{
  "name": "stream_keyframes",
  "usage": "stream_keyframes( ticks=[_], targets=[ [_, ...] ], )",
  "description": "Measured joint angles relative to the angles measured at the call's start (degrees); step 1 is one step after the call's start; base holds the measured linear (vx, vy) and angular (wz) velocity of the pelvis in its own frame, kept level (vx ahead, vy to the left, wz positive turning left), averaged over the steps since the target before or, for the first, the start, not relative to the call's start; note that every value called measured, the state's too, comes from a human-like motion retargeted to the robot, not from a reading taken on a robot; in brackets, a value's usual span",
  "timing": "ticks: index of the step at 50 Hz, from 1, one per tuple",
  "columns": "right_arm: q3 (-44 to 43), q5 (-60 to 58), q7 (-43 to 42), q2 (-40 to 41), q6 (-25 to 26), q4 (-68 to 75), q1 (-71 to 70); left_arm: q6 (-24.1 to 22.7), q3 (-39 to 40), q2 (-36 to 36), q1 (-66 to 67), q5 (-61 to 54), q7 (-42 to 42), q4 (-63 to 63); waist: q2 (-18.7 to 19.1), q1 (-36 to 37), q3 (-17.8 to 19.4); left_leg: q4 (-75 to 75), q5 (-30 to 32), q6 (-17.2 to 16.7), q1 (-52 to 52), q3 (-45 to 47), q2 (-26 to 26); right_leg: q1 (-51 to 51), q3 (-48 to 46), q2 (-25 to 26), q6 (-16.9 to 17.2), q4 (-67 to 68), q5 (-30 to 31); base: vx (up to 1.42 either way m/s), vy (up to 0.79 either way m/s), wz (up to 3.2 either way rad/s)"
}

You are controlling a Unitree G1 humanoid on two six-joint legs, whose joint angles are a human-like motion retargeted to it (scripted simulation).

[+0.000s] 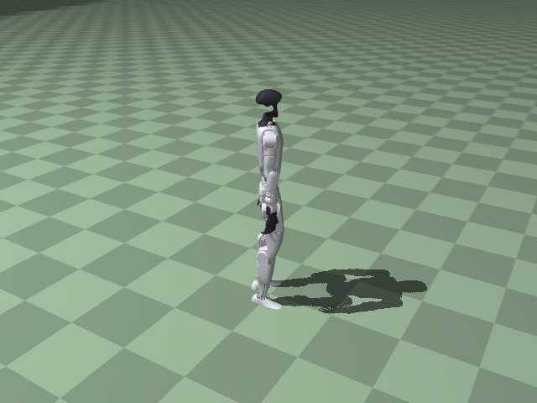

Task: Upper body actions

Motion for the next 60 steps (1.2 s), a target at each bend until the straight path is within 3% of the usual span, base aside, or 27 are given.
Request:
stream_keyframes(
  ticks=[60],
  targets=[
    [0.49,-1.06,0.14,-0.05,0.21,-0.08,-0.07,-0.02,0.69,0.23,0.03,-0.21,0.18,0.3,-0.15,-0.61,-0.48,0.0,-0.21,-0.07,-0.02,-0.26,0.12,-0.15,-0.26,0.15,-0.02,0.06,-0.14,0.0,0.0,0.0]
  ],
)
